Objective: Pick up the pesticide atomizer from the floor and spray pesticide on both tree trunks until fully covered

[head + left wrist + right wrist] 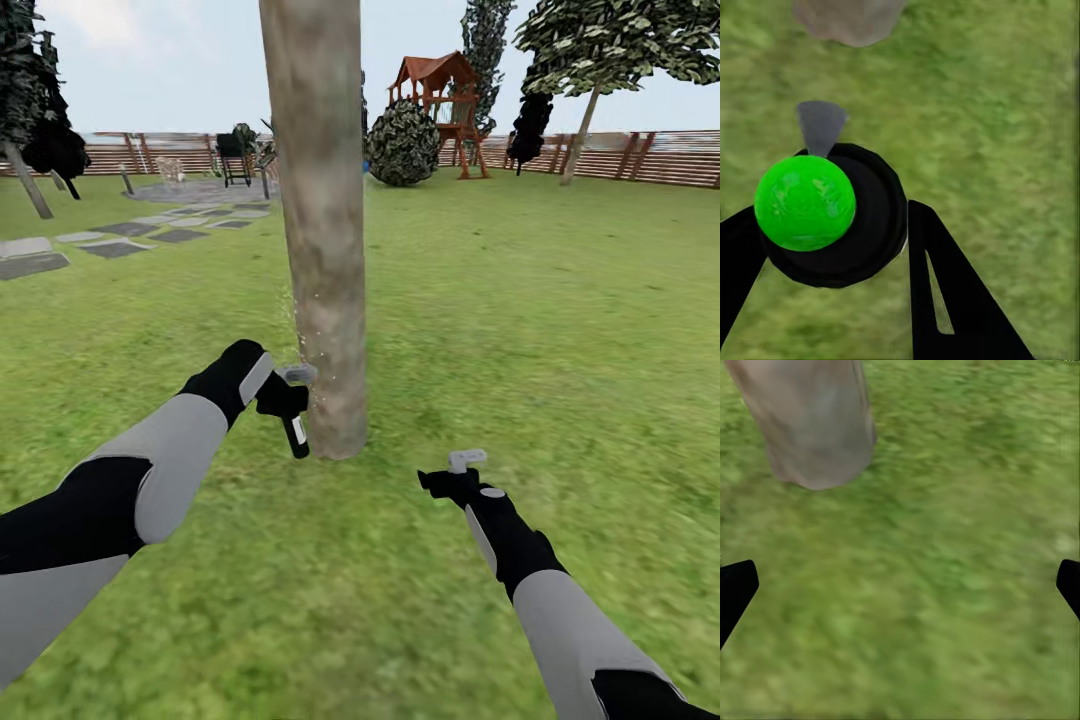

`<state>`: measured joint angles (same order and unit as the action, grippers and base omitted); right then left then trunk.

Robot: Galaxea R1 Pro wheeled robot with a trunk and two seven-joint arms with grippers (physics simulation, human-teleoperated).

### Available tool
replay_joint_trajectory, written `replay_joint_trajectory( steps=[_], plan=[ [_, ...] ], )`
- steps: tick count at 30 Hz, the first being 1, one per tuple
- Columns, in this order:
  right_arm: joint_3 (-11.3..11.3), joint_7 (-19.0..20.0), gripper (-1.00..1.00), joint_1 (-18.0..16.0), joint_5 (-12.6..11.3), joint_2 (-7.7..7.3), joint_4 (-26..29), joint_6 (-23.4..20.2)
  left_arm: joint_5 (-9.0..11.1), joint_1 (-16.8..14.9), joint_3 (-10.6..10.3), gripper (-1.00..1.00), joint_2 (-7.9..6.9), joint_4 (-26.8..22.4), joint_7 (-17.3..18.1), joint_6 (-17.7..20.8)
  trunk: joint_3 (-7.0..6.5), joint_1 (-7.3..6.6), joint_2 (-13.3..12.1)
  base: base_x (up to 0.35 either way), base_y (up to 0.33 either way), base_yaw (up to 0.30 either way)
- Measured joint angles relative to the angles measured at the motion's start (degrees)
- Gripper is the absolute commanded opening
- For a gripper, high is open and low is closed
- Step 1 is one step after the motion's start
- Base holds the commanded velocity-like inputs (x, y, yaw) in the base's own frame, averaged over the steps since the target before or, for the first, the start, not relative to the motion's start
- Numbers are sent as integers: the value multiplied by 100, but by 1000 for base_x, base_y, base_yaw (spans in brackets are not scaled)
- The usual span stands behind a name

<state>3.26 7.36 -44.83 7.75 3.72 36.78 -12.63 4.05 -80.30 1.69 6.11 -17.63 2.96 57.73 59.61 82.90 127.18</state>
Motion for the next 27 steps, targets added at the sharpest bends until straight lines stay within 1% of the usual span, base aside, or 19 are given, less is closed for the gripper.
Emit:
replay_joint_trajectory(
  steps=[3,10,18,24,27],
  plan=[
    [0,0,100,0,-3,-1,1,0,1,1,-1,-100,6,-63,-2,3,0,0,0,0,-272,129],
    [0,-4,100,-1,-3,-1,3,-1,15,5,-1,-100,26,-12,-2,9,0,0,0,-7,-272,10],
    [0,-5,100,1,-4,-1,2,0,-22,151,-12,-100,21,-24,-2,20,0,3,0,-191,-228,14],
    [0,-8,100,-1,-1,0,-1,2,-45,159,-11,-100,10,-52,-26,24,0,2,0,-216,-214,238],
    [0,-9,100,-1,-3,0,-1,1,-56,161,-15,-100,10,-54,-51,17,0,1,0,-72,-254,274]
  ],
)
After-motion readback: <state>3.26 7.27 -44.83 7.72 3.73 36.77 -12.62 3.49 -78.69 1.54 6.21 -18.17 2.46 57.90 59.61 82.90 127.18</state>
